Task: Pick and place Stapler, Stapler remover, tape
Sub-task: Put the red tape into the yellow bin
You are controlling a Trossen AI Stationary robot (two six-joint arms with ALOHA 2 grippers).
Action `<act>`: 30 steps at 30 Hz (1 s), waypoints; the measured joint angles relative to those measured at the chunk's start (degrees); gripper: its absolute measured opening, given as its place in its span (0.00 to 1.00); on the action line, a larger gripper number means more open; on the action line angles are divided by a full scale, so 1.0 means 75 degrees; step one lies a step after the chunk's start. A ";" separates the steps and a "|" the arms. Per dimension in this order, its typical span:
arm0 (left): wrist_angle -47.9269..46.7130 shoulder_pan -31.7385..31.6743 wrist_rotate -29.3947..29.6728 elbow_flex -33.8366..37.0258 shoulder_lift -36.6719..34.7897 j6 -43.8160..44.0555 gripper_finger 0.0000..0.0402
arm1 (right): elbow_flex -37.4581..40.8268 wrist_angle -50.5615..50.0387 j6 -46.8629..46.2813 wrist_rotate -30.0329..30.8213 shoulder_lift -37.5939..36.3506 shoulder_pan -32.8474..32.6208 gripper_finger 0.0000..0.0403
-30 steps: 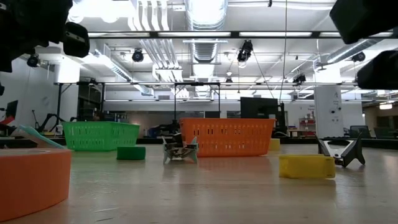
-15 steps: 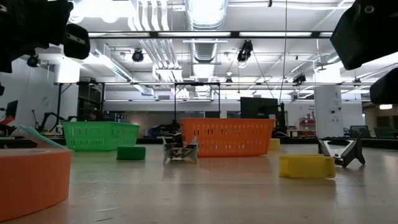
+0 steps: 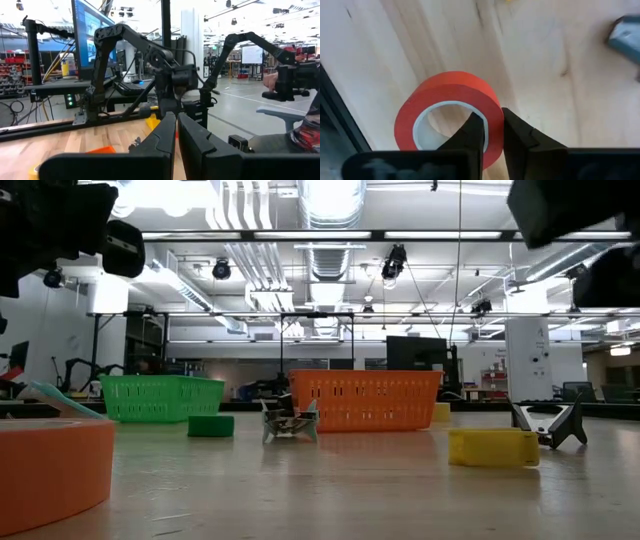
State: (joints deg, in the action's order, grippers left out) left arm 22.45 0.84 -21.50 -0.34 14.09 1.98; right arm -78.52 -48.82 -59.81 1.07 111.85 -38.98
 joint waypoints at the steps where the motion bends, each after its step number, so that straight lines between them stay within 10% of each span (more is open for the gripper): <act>1: 0.0000 0.0000 -0.0001 0.0000 0.0000 0.0000 0.06 | 0.0000 -0.0023 0.0001 0.0094 -0.0056 0.0000 0.09; 30: -0.0164 0.0000 -0.0001 0.0000 -0.0002 0.0000 0.06 | 0.0009 -0.1745 -0.3805 0.0264 -0.1926 -0.1456 0.12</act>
State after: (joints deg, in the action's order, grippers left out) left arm 21.22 0.84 -21.51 -0.34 14.07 1.98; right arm -78.46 -61.91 -88.35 3.05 97.41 -49.90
